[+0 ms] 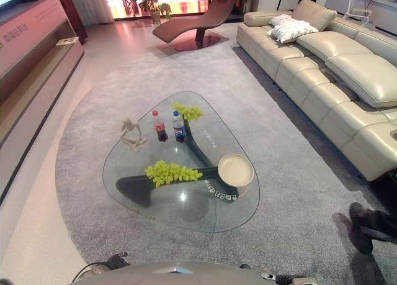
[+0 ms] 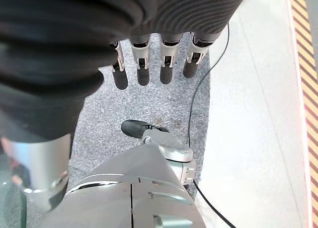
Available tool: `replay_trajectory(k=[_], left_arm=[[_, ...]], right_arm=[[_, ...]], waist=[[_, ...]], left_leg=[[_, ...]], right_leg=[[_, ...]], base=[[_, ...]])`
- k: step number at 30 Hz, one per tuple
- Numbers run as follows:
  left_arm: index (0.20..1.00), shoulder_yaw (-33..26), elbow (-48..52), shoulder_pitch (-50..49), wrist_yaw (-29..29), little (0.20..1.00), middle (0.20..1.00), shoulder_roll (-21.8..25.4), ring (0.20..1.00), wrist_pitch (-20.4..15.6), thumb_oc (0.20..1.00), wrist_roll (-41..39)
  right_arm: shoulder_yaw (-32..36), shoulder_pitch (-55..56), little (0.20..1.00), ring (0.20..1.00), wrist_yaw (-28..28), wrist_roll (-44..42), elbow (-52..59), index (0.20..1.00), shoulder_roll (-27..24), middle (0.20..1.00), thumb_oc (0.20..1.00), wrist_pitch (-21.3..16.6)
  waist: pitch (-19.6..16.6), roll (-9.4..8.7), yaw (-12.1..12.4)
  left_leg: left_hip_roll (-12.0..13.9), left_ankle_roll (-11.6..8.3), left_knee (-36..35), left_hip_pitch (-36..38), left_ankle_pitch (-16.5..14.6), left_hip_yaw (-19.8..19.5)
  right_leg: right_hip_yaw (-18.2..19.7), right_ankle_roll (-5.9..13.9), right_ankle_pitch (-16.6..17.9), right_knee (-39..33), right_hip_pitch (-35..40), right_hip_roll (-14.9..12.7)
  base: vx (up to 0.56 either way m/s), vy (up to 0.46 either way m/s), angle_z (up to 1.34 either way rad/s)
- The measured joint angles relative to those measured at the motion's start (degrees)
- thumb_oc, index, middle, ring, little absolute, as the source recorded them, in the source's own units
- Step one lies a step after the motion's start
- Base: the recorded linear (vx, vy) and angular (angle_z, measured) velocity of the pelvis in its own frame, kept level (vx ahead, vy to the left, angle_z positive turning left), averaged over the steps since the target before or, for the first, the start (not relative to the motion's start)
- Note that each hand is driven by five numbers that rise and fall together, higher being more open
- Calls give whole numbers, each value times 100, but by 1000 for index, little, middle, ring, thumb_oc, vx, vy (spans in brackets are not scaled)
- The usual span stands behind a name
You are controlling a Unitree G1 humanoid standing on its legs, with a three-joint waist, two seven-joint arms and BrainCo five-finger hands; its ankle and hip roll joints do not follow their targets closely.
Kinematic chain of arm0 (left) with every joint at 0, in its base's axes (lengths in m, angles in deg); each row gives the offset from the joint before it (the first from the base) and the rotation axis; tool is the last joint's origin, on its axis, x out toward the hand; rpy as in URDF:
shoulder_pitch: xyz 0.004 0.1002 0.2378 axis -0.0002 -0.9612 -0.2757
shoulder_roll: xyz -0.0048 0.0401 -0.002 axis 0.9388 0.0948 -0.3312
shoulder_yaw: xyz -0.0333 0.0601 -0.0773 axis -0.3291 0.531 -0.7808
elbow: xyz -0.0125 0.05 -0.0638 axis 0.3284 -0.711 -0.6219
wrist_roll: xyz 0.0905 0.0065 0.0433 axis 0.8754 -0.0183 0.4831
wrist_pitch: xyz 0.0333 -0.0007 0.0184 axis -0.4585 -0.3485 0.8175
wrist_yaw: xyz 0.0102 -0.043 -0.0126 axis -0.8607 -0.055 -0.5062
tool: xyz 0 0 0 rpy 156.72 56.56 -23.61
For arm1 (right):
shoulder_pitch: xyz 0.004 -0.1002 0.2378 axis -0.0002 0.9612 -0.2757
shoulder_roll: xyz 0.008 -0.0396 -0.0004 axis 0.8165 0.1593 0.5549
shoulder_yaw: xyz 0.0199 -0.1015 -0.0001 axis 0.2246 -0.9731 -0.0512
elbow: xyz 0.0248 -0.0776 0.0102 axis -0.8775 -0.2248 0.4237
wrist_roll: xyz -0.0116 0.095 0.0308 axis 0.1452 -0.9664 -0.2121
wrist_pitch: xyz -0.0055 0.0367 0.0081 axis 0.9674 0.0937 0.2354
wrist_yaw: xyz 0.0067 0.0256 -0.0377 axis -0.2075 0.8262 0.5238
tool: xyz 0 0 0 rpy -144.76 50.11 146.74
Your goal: Pick up fruits into the plate
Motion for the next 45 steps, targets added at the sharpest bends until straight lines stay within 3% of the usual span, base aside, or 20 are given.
replay_trajectory(k=[4, 7, 12, 16, 20, 26, 31, 37, 45], left_arm=[[1000, -199, 3, 10, 206, 1000, 1000, 15, 1000, -37, 1000, -338], [1000, -310, 63, 57, 474, 1000, 1000, 76, 1000, -257, 1000, -499], [1000, -285, 313, 544, 1034, 1000, 1000, 249, 1000, -506, 1000, -777], [1000, -266, 793, 1507, 1726, 1000, 1000, 580, 1000, -613, 1000, -881], [1000, -144, 1155, 2253, 2234, 1000, 1000, 963, 1000, -722, 1000, -838], [1000, 291, 1318, 3751, 2783, 1000, 1000, 1747, 1000, -679, 1000, -59], [1000, 811, 1312, 4613, 2983, 1000, 1000, 2030, 1000, -439, 1000, 918], [1000, 1302, 1174, 5172, 3257, 1000, 1000, 2217, 1000, -119, 1000, 1719], [1000, 1909, 891, 5982, 3390, 1000, 1000, 2424, 1000, 134, 1000, 2548]], right_arm=[[4, -9, 1000, 1000, -7, 0, -14, 1000, -15, 1000, 1000, -7], [15, -20, 1000, 1000, -62, -2, -13, 1000, -85, 1000, 1000, -23], [-12, -366, 1000, 1000, -106, -71, 6, 1000, -377, 1000, 1000, -71], [-82, -998, 1000, 1000, -80, -320, 30, 1000, -529, 1000, 1000, -204], [-154, -1274, 1000, 1000, -55, -526, 141, 1000, -561, 1000, 1000, -378], [-300, -1841, 1000, 1000, -3, -808, 279, 1000, -804, 1000, 1000, -537], [-370, -1911, 1000, 1000, 7, -850, 477, 1000, -915, 1000, 1000, -652], [-579, -2050, 1000, 1000, 5, -916, 576, 1000, -938, 1000, 1000, -723], [-807, -2276, 1000, 1000, 19, -1036, 752, 1000, -964, 1000, 1000, -752]], waist=[[61, 28, -20], [210, 107, -32], [481, 233, -106], [1266, 350, -202], [1664, 346, -309], [2634, 294, -436], [2843, 239, -490], [2855, 225, -559], [2956, 138, -752]], left_leg=[[0, -10, 0, -9, -8, 1], [0, -30, 0, -44, -22, 3], [-21, 43, 22, -599, 134, 12], [-18, 54, 31, -993, 333, 16], [-5, 32, 46, -1227, 369, 80], [0, 24, 131, -1606, 434, 93], [-1, 19, 126, -1798, 435, 100], [-8, 18, 224, -2125, 433, 121], [-7, 39, 712, -3091, 444, 115]], right_leg=[[2, 0, -1, 0, -12, 0], [7, 1, -1, 0, -40, -2], [107, -73, 109, 58, -641, 1], [169, -111, 378, 31, -1031, 31], [239, -126, 418, 57, -1323, 53], [281, -156, 538, 84, -1679, 60], [258, -157, 538, 96, -1876, 56], [268, -153, 531, 297, -2266, 33], [389, -143, 399, 1030, -3385, -15]], base=[[56, 24, 0], [3, 35, 0], [-244, 61, -5], [-118, 26, -5], [-182, -17, -8], [-127, -20, -4], [-64, -3, 0], [0, 0, 0], [-5, -1, -1]])
